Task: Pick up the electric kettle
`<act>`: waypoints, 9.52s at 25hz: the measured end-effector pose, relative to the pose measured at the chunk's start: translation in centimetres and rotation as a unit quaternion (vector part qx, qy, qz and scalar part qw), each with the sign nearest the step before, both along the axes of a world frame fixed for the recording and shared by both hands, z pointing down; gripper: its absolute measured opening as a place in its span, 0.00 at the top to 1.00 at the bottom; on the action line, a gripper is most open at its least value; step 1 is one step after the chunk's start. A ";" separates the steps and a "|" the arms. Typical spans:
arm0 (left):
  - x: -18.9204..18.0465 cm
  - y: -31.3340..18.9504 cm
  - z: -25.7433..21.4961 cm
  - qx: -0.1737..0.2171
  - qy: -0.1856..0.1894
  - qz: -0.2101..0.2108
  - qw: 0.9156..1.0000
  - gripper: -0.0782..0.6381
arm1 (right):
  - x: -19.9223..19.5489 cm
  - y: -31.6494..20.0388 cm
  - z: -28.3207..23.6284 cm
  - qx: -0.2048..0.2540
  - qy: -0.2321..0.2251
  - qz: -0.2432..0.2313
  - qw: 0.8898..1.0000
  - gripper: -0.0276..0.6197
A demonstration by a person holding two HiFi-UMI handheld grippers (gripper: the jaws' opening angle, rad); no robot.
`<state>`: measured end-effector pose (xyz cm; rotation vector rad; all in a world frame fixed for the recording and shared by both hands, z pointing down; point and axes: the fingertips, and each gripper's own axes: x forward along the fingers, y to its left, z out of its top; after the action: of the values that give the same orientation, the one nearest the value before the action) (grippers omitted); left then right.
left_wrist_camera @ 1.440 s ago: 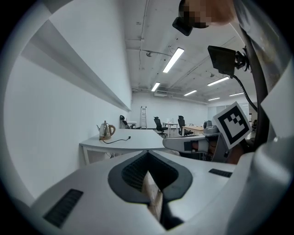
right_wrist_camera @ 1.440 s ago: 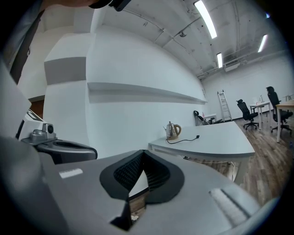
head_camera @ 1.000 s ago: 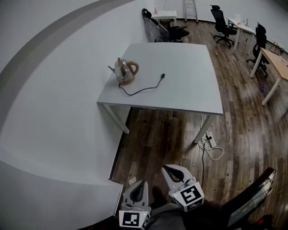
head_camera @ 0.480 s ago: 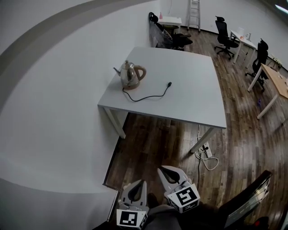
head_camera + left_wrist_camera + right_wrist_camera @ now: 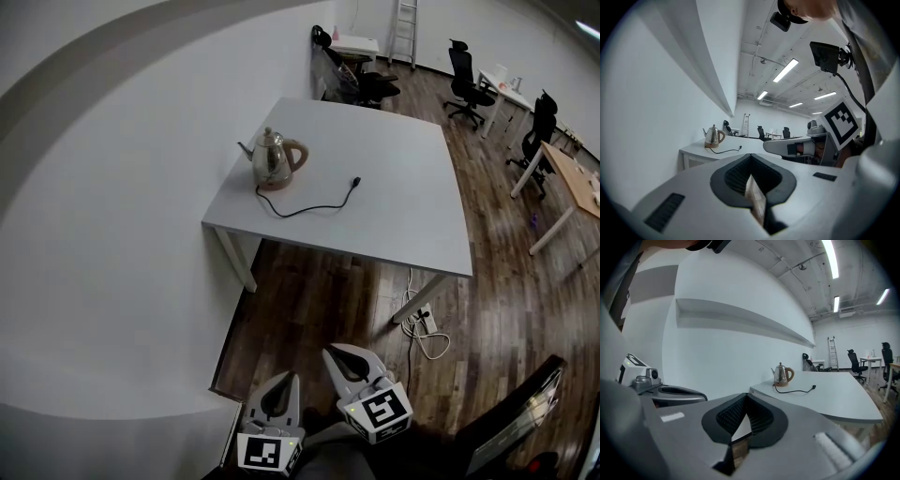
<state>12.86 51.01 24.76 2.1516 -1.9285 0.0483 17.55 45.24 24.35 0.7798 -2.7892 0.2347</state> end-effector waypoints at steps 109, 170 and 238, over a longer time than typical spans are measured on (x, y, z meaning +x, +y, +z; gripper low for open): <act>-25.1 -50.7 5.1 -0.060 -0.018 0.041 0.997 0.89 | -24.2 -51.5 6.9 -0.054 -0.006 0.046 0.997 0.96; -34.8 -58.4 11.4 0.053 -0.033 0.035 0.997 0.77 | -24.6 -60.0 15.1 0.052 -0.008 0.226 0.973 0.76; -40.6 -64.2 12.7 0.076 0.009 -0.012 0.997 0.58 | -23.3 -66.4 17.7 0.048 0.029 0.273 0.960 0.51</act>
<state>-27.70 -13.18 37.50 2.2146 -2.0065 -0.1252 -5.75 -21.15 42.07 1.5452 -2.4830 0.1642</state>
